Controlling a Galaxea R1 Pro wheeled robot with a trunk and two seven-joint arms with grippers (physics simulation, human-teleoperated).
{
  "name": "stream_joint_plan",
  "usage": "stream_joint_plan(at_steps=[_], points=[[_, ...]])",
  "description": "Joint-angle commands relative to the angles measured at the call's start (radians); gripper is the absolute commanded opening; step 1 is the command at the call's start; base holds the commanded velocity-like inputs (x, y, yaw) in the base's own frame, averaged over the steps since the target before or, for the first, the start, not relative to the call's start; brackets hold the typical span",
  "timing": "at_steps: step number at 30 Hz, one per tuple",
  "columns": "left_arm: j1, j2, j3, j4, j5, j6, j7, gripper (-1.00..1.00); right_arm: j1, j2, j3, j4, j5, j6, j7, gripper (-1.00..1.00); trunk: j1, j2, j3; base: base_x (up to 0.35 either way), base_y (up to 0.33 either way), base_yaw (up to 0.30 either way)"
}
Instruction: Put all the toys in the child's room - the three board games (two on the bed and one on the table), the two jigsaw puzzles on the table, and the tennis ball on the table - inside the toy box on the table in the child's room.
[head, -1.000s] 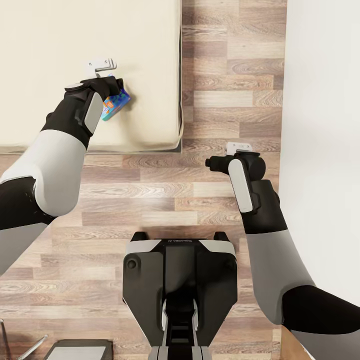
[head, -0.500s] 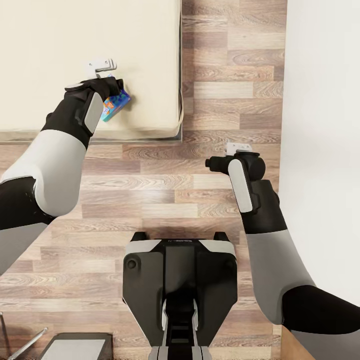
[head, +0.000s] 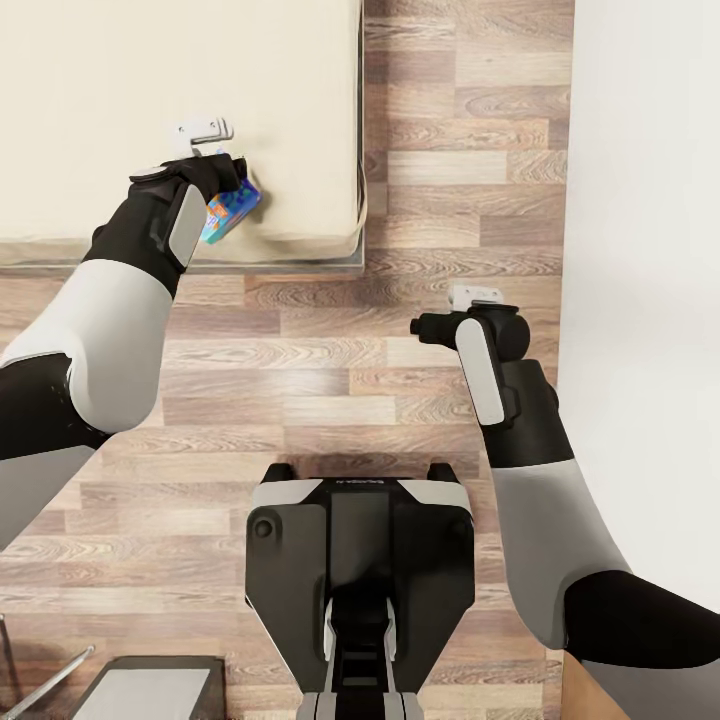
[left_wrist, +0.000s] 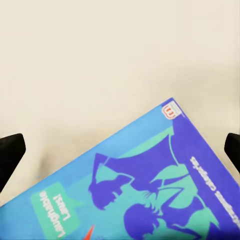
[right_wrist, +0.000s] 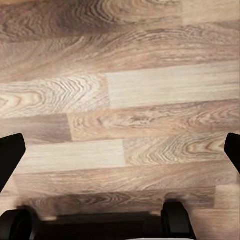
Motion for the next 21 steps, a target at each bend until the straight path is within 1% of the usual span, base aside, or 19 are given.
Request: stream_joint_plan(at_steps=[1, 3, 6, 21], points=[[0.000, -0.001, 0.006, -0.002, -0.010, 0.005, -0.002, 1.00, 0.000, 0.000, 0.001, -0.001, -0.010, 0.003, -0.010, 1.00, 0.000, -0.002, -0.001, -0.212, 0.000, 0.000], [0.000, -0.001, 0.007, -0.002, -0.010, 0.005, -0.002, 1.00, 0.000, 0.000, 0.001, -0.001, -0.010, 0.003, -0.010, 1.00, 0.000, -0.002, -0.001, -0.225, 0.000, 0.000], [0.000, -0.001, 0.007, -0.002, -0.010, 0.005, -0.002, 1.00, 0.000, 0.000, 0.000, -0.001, -0.010, 0.003, -0.010, 1.00, 0.000, -0.002, -0.001, -0.089, 0.000, 0.000], [0.000, -0.001, 0.006, -0.002, -0.010, 0.005, -0.002, 1.00, 0.000, 0.000, 0.001, -0.001, -0.011, 0.003, -0.010, 1.00, 0.000, -0.002, -0.001, -0.008, 0.000, 0.000]])
